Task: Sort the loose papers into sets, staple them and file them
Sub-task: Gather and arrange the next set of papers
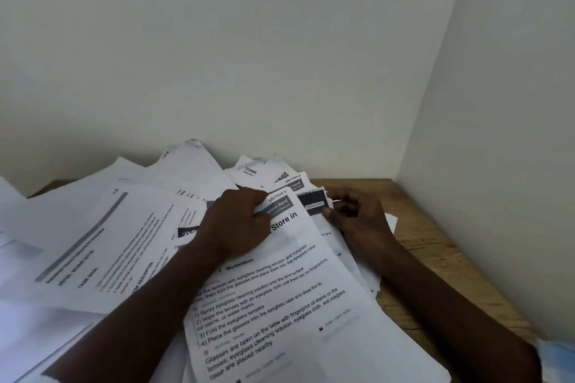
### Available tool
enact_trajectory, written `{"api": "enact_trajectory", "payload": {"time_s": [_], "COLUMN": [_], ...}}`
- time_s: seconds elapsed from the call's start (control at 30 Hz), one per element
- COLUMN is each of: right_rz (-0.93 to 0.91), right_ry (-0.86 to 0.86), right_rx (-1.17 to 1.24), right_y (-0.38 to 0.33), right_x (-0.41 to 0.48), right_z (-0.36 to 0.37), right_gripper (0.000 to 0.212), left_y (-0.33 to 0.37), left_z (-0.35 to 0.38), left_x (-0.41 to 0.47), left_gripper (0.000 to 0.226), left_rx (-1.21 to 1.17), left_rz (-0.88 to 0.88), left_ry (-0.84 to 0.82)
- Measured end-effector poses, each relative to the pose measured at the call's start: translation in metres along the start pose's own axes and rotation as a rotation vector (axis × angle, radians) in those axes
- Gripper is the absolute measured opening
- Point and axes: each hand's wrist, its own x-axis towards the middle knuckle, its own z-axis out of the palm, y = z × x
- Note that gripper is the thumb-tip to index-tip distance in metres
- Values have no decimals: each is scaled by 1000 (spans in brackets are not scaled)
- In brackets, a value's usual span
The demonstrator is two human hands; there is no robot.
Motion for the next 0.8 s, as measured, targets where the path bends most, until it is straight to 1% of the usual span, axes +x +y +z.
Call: {"api": "enact_trajectory", "payload": {"time_s": [0.17,0.23,0.3,0.4,0.57,0.63,0.7,0.8], "right_rz": [-61,-71,-100,-155,-120,-105,-151,-194], "right_ry": [9,34,88,156,205,241,321,463], "right_rx": [-92,-108,-174,-258,-254,-294,-363,-382], "right_y": [2,4,5,3,1,-3,-9,-31], "right_x": [-2,-2,-2,-4,-5,-3,4,22], "right_z": [4,4,3,4,3,0,-11,-35], "right_gripper": [22,19,13,9,7,8,13,17], "left_y": [1,2,2,3,5,4,0,-5], "left_z": [-1,-2,-3,-5,-13,-17,-22,-23], "left_x": [0,0,-2,-3,-5,-5,-2,-1], "left_gripper": [27,32,39,40,39,48,66,75], "left_rx": [9,12,22,54,129,180,252,359], "left_rz": [-8,7,14,14,-20,-28,-41,-74], "left_ry": [-33,-45,-61,-97,-136,-123,-109,-139]}}
